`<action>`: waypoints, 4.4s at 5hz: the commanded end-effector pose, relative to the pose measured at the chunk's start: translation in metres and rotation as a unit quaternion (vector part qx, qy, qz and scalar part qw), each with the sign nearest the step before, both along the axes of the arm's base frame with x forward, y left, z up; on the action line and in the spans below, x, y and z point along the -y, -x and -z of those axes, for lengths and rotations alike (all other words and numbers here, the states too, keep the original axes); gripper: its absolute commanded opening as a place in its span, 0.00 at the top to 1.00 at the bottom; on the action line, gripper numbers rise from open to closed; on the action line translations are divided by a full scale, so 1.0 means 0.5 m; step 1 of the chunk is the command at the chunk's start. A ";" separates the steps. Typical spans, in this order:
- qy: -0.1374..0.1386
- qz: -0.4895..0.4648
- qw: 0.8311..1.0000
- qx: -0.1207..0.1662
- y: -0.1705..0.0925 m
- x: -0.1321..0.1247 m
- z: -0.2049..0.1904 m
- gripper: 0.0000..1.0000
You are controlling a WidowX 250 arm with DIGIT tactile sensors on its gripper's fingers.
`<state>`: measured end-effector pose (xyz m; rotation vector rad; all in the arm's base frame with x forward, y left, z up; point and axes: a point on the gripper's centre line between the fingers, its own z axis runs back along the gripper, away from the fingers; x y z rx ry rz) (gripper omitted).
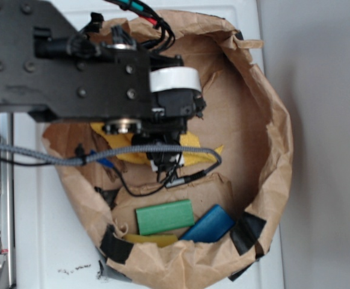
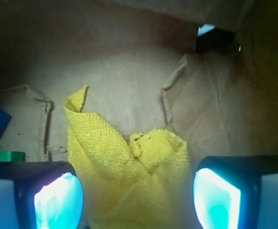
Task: Grab the yellow cloth.
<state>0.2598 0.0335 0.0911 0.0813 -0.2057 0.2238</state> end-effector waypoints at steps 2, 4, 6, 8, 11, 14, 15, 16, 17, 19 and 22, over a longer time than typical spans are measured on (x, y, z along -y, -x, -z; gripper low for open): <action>0.021 -0.013 0.999 0.035 -0.034 -0.033 -0.011 0.00; 0.067 0.014 0.998 0.016 -0.044 -0.043 -0.004 0.00; 0.097 0.039 0.995 -0.001 -0.050 -0.044 0.046 0.00; 0.051 0.069 0.996 -0.014 -0.039 -0.052 0.129 0.00; 0.030 0.042 0.999 -0.014 -0.071 -0.046 0.158 1.00; 0.083 0.046 0.995 -0.026 -0.055 -0.035 0.083 1.00; 0.104 0.056 0.992 -0.037 -0.043 -0.035 0.045 1.00; 0.128 0.053 0.989 -0.041 -0.025 -0.034 -0.016 1.00; 0.152 0.055 0.985 -0.060 -0.019 -0.038 -0.057 1.00; 0.161 0.079 0.982 -0.067 0.012 -0.054 -0.064 1.00; 0.164 0.097 0.980 -0.057 0.030 -0.047 -0.039 0.00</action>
